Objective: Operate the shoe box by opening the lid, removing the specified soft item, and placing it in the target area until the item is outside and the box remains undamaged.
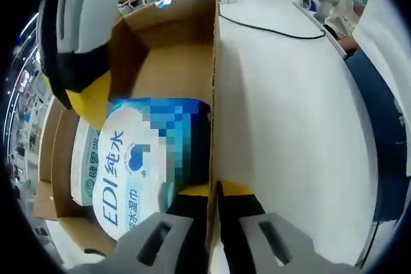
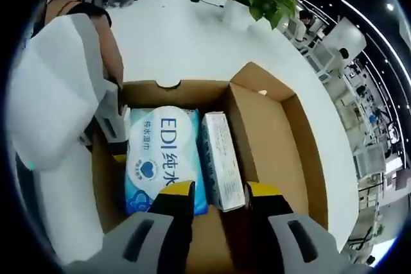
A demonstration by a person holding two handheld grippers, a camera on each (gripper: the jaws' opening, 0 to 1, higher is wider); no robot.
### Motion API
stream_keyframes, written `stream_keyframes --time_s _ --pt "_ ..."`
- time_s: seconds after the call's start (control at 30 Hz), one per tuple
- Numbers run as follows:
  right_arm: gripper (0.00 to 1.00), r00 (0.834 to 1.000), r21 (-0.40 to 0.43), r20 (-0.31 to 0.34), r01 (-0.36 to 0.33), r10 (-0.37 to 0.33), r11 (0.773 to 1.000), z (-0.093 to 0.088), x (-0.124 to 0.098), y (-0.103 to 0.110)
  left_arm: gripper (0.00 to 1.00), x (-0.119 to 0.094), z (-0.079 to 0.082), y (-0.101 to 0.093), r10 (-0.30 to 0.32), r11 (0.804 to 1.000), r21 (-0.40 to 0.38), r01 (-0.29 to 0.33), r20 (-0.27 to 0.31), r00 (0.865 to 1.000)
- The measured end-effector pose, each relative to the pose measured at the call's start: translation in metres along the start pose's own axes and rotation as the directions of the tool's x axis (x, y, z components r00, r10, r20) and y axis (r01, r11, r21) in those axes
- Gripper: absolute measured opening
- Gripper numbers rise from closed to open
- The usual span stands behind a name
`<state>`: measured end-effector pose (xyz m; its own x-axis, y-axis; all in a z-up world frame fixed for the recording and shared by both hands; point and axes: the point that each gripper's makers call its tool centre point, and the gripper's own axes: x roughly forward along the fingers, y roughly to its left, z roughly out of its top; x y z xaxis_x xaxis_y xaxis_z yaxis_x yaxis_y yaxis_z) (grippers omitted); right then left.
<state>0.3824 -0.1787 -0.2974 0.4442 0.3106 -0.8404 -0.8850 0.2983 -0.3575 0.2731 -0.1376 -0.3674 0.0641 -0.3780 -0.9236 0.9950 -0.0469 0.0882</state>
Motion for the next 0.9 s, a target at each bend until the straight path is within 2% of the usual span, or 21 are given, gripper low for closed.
stream_keyframes --time_s 0.13,0.2,0.9 --pt "0.28 1.0 -0.008 0.009 0.016 -0.016 1.0 0.002 0.003 -0.004 0.02 0.0 0.0 0.0 0.003 1.0 0.002 -0.003 0.0 1.0" --pt "0.3 0.999 -0.021 -0.011 0.031 -0.032 0.999 0.001 0.004 -0.008 0.02 0.0 0.0 0.0 0.003 1.0 0.001 -0.003 0.0 1.0" --pt "0.2 0.999 -0.054 -0.045 -0.016 0.014 0.998 -0.007 0.022 -0.008 0.02 -0.001 0.002 0.002 0.009 1.0 -0.004 -0.009 0.0 1.0"
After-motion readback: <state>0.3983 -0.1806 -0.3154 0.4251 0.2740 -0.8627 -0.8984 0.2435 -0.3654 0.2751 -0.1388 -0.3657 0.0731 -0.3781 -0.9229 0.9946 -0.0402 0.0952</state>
